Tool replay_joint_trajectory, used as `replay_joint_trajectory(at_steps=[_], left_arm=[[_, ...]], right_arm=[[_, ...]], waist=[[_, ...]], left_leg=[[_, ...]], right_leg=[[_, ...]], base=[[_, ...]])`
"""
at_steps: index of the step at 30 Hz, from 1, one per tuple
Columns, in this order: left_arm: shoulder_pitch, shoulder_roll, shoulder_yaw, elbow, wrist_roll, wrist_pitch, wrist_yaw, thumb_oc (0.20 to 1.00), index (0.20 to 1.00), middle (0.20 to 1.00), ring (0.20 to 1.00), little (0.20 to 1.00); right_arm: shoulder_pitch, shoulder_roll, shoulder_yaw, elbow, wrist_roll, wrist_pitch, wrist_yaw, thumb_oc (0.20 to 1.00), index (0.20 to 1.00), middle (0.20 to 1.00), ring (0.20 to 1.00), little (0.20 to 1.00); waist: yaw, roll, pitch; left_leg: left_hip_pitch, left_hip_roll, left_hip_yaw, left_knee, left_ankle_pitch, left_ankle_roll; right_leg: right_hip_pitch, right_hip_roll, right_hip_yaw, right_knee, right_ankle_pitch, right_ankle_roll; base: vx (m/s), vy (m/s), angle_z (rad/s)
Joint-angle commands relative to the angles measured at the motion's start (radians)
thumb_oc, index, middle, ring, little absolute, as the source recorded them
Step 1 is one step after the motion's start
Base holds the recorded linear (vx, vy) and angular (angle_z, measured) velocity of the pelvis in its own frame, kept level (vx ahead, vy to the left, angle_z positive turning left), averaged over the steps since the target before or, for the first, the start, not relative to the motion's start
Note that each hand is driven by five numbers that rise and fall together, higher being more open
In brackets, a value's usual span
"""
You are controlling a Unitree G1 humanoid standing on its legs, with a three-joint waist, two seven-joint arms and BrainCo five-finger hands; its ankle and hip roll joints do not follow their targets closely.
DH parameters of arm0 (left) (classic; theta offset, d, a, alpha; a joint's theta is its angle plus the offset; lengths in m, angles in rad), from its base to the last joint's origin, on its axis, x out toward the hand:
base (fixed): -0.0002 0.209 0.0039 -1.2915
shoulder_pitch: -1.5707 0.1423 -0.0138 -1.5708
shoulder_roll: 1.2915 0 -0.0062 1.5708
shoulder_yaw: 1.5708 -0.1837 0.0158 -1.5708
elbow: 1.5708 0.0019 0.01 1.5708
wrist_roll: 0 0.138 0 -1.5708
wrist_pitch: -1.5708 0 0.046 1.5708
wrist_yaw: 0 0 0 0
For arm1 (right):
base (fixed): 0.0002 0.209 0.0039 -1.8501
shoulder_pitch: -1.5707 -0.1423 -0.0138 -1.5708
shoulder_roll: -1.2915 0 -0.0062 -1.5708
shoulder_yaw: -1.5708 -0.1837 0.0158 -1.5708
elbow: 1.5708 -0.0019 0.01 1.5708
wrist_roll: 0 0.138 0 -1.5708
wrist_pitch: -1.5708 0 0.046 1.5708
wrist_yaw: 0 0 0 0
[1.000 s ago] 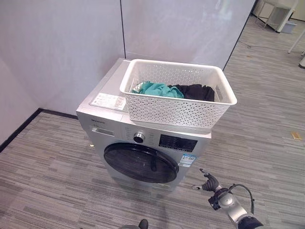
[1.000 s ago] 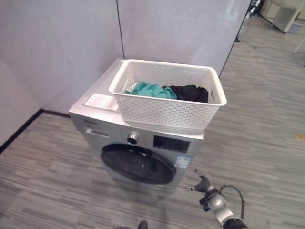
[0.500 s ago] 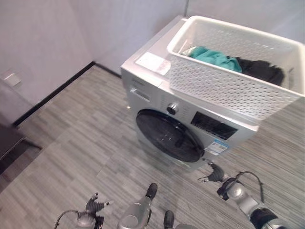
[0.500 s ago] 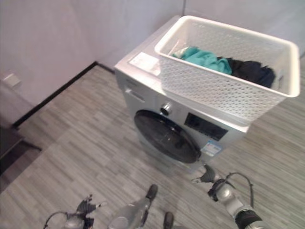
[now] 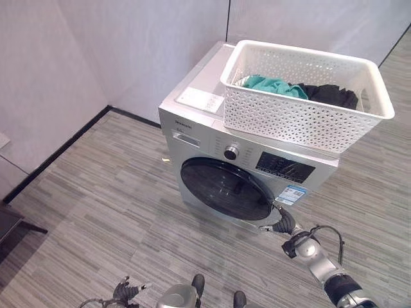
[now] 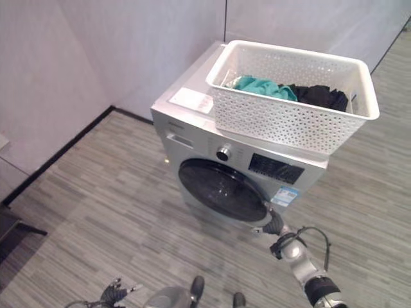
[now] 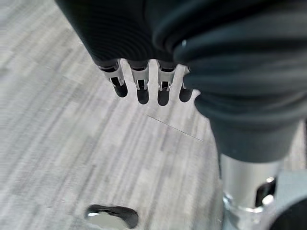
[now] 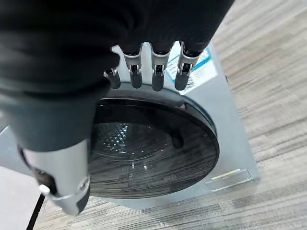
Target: Grab the laundry basket,head to the washer,open it,put in the laundry and shut it.
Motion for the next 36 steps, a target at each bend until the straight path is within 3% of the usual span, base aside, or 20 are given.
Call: replay_joint_trajectory(at_steps=[1, 11, 14, 24, 36], left_arm=[[0.035, 0.011, -0.029, 0.043, 0.018, -0.015, 0.005, 1.0, 1.0, 1.0, 1.0, 1.0], [0.076, 0.003, -0.044, 0.091, 0.09, -0.005, 0.011, 1.0, 1.0, 1.0, 1.0, 1.0], [0.074, 0.017, -0.096, 0.064, 0.168, -0.013, 0.042, 1.0, 1.0, 1.0, 1.0, 1.0], [0.021, 0.025, -0.185, 0.017, 0.167, -0.033, 0.076, 1.0, 1.0, 1.0, 1.0, 1.0], [-0.044, 0.029, -0.197, 0.039, 0.132, -0.036, 0.125, 1.0, 1.0, 1.0, 1.0, 1.0]], right_arm=[[-0.024, -0.007, 0.007, -0.01, -0.027, -0.026, -0.052, 1.0, 1.0, 1.0, 1.0, 1.0], [-0.045, 0.02, -0.003, 0.055, -0.027, -0.018, -0.116, 1.0, 1.0, 1.0, 1.0, 1.0], [-0.083, 0.029, 0.016, 0.095, -0.02, -0.025, -0.134, 1.0, 1.0, 1.0, 1.0, 1.0], [-0.252, -0.01, 0.018, 0.229, 0.022, -0.024, -0.241, 1.0, 1.0, 1.0, 1.0, 1.0], [-0.382, 0.068, 0.1, 0.35, 0.046, -0.013, -0.266, 1.0, 1.0, 1.0, 1.0, 1.0]], waist=[[0.036, -0.01, -0.085], [0.066, -0.033, -0.106], [0.07, -0.036, -0.097], [0.109, -0.026, -0.037], [0.145, -0.032, -0.01]], left_leg=[[-0.079, 0.048, -0.137, -0.018, 0.007, -0.029], [-0.052, 0.053, -0.126, -0.112, 0.051, -0.024], [-0.062, 0.052, -0.123, -0.121, 0.058, -0.027], [-0.195, 0.026, -0.129, -0.124, 0.093, -0.03], [-0.269, -0.008, -0.145, -0.117, 0.103, -0.018]], right_leg=[[-0.064, -0.033, 0.004, 0.044, -0.008, 0.064], [-0.05, -0.056, -0.037, -0.001, 0.014, 0.082], [-0.061, -0.063, -0.045, -0.011, 0.024, 0.087], [-0.179, -0.093, -0.049, -0.04, 0.095, 0.106], [-0.261, -0.123, -0.027, -0.04, 0.133, 0.118]], base=[[0.0, 0.042, 0.0], [0.02, 0.031, 0.08], [-0.02, 0.011, 0.03], [-0.09, 0.037, 0.08], [-0.01, 0.044, -0.01]])
